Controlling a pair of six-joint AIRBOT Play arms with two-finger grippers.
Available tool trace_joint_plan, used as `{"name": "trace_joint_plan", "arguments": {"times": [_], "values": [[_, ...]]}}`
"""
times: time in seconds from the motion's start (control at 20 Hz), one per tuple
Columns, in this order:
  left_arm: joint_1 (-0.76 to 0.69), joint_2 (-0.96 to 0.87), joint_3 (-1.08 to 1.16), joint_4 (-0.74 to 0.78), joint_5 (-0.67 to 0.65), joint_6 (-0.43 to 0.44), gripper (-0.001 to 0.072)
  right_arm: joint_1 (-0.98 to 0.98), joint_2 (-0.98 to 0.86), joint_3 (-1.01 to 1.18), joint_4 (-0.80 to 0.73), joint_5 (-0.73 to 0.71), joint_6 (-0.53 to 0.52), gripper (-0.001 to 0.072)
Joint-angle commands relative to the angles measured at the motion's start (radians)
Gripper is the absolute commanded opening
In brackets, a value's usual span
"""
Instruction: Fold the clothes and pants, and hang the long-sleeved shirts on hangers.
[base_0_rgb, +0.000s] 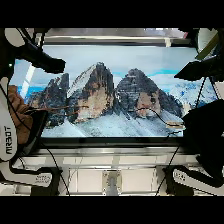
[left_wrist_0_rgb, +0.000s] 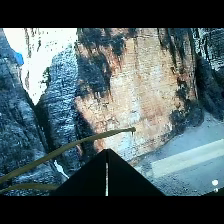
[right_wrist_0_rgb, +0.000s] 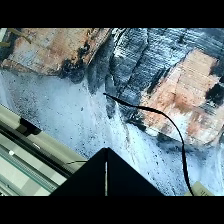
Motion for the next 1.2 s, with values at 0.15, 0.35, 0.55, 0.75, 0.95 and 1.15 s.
{"name": "trace_joint_plan", "arguments": {"times": [0.15, 0.35, 0.55, 0.75, 0.95, 1.15], "values": [[0.0, 0.0, 0.0, 0.0, 0.0, 0.0, 0.0012, 0.001, 0.0, 0.001, 0.0, 0.0, 0.0, 0.0024], [0.0, 0.0, 0.0, 0.0, 0.0, 0.0, 0.0012, 0.001, 0.0, 0.001, 0.0, 0.0, 0.0, 0.0024], [0.0, -0.001, 0.0, 0.0, 0.002, 0.0, 0.0012, 0.001, 0.0, 0.001, 0.002, 0.0, 0.0, 0.0025], [0.015, -0.034, 0.0, 0.095, 0.053, -0.015, 0.0104, -0.015, -0.003, 0.001, -0.006, -0.001, 0.0, 0.0025], [0.111, -0.064, -0.018, 0.408, -0.092, -0.102, 0.0579, -0.015, -0.002, 0.001, -0.007, -0.006, 0.0, 0.0024], [0.326, -0.019, -0.18, 0.385, -0.177, -0.101, 0.0464, -0.012, -0.002, 0.001, 0.018, -0.149, -0.005, 0.0024]]}}
